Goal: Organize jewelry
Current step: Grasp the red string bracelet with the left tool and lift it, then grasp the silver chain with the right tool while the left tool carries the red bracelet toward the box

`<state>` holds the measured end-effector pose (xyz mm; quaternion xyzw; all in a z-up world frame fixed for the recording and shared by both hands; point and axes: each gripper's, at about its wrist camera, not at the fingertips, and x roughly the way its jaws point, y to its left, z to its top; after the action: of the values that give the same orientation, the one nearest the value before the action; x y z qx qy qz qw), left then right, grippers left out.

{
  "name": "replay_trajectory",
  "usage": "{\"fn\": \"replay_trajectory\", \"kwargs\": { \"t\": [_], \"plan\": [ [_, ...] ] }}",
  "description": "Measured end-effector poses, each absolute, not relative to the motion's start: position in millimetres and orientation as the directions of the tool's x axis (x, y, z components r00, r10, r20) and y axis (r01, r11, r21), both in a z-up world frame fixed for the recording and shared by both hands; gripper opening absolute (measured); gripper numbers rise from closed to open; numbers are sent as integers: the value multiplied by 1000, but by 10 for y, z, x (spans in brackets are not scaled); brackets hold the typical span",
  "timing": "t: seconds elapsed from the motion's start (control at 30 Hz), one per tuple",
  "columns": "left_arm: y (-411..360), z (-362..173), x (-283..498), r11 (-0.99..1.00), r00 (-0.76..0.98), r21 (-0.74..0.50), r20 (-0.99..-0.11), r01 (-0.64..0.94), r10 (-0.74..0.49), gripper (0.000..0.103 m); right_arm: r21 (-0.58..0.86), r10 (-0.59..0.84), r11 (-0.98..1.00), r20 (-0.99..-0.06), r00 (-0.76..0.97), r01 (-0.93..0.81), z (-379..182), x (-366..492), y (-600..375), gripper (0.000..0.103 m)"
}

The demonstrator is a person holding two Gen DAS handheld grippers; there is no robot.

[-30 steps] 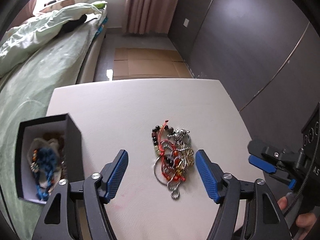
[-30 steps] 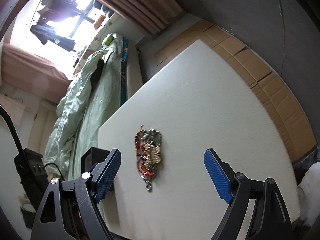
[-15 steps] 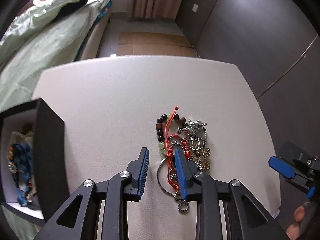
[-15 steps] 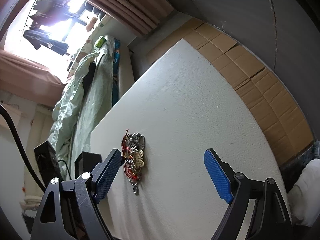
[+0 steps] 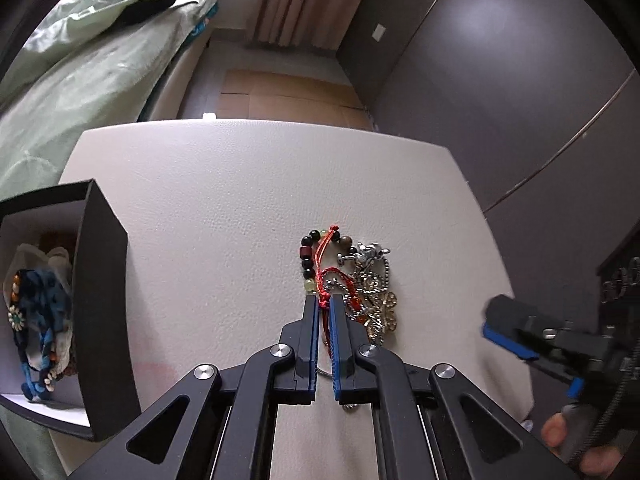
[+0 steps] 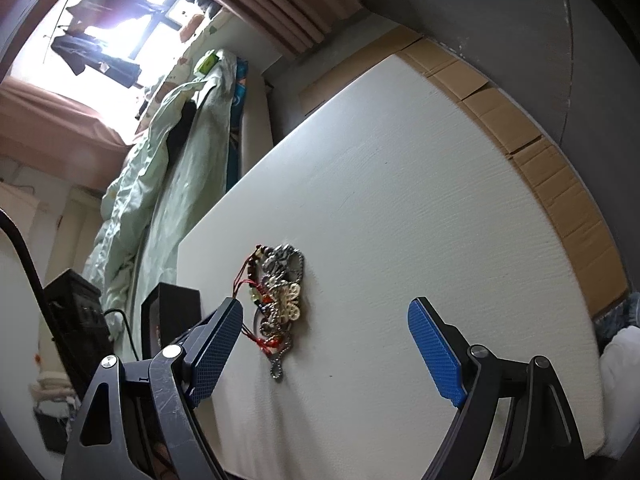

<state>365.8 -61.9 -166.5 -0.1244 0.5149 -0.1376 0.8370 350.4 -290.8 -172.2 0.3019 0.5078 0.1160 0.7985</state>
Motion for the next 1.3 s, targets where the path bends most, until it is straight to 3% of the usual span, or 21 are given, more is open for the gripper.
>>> {"fn": "replay_trajectory", "kwargs": {
  "t": [0.1, 0.33, 0.53, 0.93, 1.3],
  "plan": [
    [-579, -1597, 3629, 923, 451, -370, -809, 107, -377, 5, 606, 505, 788, -736, 451, 105, -1733, 3523, -2819, 84],
    [-445, -1465, 3578, 906, 492, -410, -770, 106, -407, 5, 576, 501, 816, -751, 429, 56, -1731, 3606, -2543, 55],
    [-344, -1386, 3527, 890, 518, -440, -738, 117, -433, 5, 542, 481, 839, -776, 407, 42, -1767, 3670, -2382, 37],
    [-194, -831, 3275, 855, 634, -480, -602, 198, -485, 5, 539, 483, 841, -785, 388, 44, -1776, 3673, -2274, 36],
    [-89, -688, 3153, 868, 668, -465, -592, 175, -451, 5, 420, 374, 907, -842, 389, 38, -1770, 3813, -2151, 36]
  ]
}}
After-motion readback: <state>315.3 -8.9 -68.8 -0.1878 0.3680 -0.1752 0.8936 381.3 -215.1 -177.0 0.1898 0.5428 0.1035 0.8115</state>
